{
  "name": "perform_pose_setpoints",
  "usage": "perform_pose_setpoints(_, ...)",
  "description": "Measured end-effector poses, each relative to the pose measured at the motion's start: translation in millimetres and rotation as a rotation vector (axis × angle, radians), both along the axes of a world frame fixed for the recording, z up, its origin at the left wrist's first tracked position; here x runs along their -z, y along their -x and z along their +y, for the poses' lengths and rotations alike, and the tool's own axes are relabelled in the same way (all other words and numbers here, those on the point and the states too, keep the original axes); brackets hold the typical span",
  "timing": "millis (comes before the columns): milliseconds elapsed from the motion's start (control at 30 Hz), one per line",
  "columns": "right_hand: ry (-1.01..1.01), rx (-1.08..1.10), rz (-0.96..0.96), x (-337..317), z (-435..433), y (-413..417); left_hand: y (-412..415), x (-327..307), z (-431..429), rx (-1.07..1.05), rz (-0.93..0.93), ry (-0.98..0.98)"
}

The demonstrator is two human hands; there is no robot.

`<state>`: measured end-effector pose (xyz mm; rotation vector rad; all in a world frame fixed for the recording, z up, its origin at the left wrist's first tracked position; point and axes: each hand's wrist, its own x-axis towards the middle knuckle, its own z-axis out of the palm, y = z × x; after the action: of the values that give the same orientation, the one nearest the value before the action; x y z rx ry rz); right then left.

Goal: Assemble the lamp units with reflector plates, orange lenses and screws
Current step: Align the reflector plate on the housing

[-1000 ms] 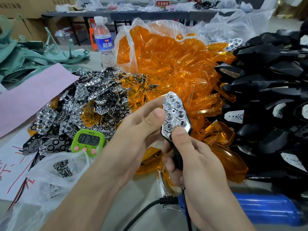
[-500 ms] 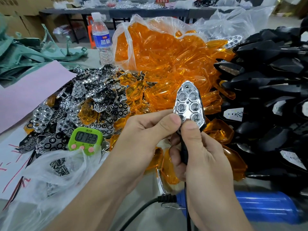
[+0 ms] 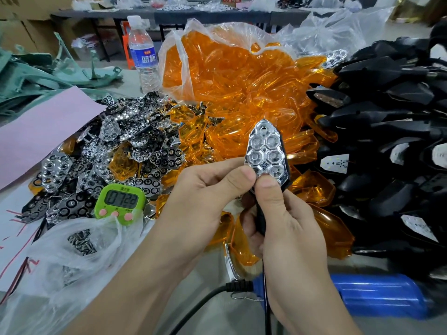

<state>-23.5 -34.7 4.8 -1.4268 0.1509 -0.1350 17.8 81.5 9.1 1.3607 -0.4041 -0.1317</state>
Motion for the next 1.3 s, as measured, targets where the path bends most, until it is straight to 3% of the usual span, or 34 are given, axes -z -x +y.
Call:
perform_pose_setpoints(133, 0.027, -0.012, 0.070, 3, -1, -5, -4, 2, -1, -0.104, -0.008, -0.066)
perform_pose_setpoints(333, 0.254, -0.044, 0.125, 10, -2, -8, -4, -1, 4, -0.436, -0.287, -0.289)
perform_pose_setpoints(433, 0.168, -0.062, 0.209, 9, -1, -7, -1, -3, 7, -0.614, -0.403, -0.572)
perform_pose_setpoints(500, 0.009, -0.045, 0.289, 8, -3, -8, 1, -6, 7, -0.686, -0.450, -0.654)
perform_pose_setpoints(633, -0.258, -0.048, 0.324, 1, -7, -8, 2, -7, 3, -0.679, -0.449, -0.400)
perform_pose_setpoints(767, -0.299, -0.068, 0.337, -2, -10, -8, -5, -15, 16, -0.431, -0.036, 0.136)
perform_pose_setpoints(867, -0.266, -0.069, 0.336, -1, -12, -9, -16, -18, 41, -0.366, 0.214, 0.198)
perform_pose_setpoints(933, -0.267, -0.066, 0.325, -2, -12, -9, -23, -19, 50, -0.422, 0.317, 0.036)
perform_pose_setpoints(1000, -0.257, -0.063, 0.311, -2, -12, -9, -27, -16, 56, -0.478, 0.324, -0.297)
perform_pose_setpoints(1100, -0.260, -0.077, 0.285, -3, -12, -8, -26, -7, 61, -0.398, 0.143, -0.911)
perform_pose_setpoints(1167, -0.227, -0.079, 0.279, -2, -13, -7, -23, -3, 59, -0.484, -0.023, -1.284)
perform_pose_setpoints(1200, -0.198, -0.079, 0.271, -1, -14, -7, -21, -3, 56, -0.564, -0.107, -1.254)
perform_pose_setpoints(1233, -0.162, -0.071, 0.269, -1, -13, -7, -20, -3, 53, -0.575, -0.145, -1.056)
perform_pose_setpoints(1300, -0.107, -0.059, 0.271, 1, -12, -7, -17, -10, 43, -0.345, -0.048, -0.481)
